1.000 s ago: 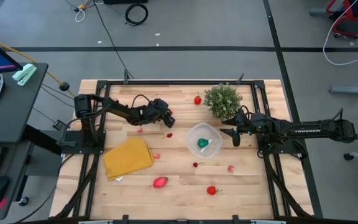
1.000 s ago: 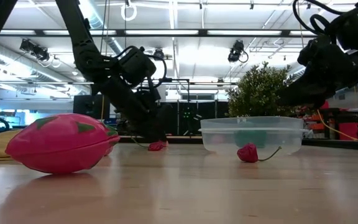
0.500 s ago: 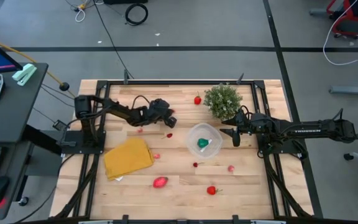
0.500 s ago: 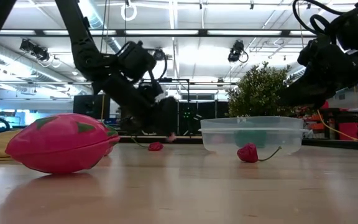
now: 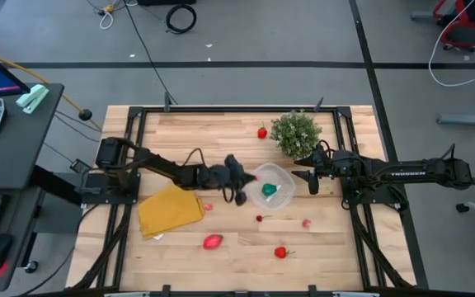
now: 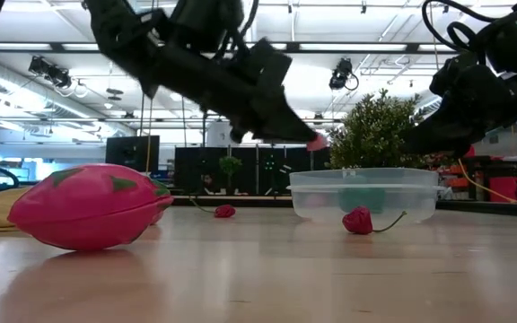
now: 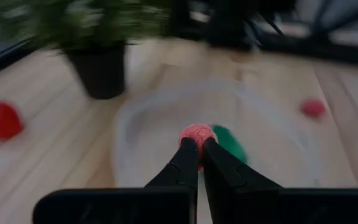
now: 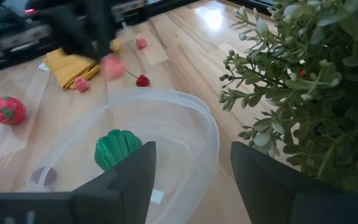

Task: Pick and placing Produce into tupperware
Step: Put the peach into the transparent bin

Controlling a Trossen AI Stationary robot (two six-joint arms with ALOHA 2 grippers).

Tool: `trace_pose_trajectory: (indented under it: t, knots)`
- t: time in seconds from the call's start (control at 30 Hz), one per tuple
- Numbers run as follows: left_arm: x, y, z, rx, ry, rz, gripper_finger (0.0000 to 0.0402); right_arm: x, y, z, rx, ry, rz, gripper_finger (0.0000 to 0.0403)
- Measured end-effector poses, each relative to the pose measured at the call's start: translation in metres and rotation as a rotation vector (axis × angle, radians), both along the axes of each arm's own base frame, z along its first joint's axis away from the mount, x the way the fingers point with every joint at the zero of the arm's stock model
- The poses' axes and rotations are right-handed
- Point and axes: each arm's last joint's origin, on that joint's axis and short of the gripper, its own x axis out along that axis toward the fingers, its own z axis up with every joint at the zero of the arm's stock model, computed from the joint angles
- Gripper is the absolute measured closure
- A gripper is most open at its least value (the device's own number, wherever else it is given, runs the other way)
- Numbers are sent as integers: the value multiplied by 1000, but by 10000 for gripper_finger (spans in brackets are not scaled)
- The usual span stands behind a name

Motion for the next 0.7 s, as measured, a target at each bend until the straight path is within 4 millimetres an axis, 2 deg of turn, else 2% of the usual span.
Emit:
trace_pose_trajectory:
  t: [0.1, 0.23, 0.37, 0.7]
  knots:
    - [6, -8, 5, 45, 77, -34, 386, 0, 0, 0, 3, -1, -1, 186]
    - [9, -4, 7, -9, 163, 11, 384, 0, 0, 0, 2, -1, -1, 186]
    - [10, -2, 7, -15, 176, 20, 370, 0, 0, 0, 2, 0, 0, 186]
    - [10, -2, 7, -6, 177, 13, 271, 0, 0, -1, -16, 12, 2, 186]
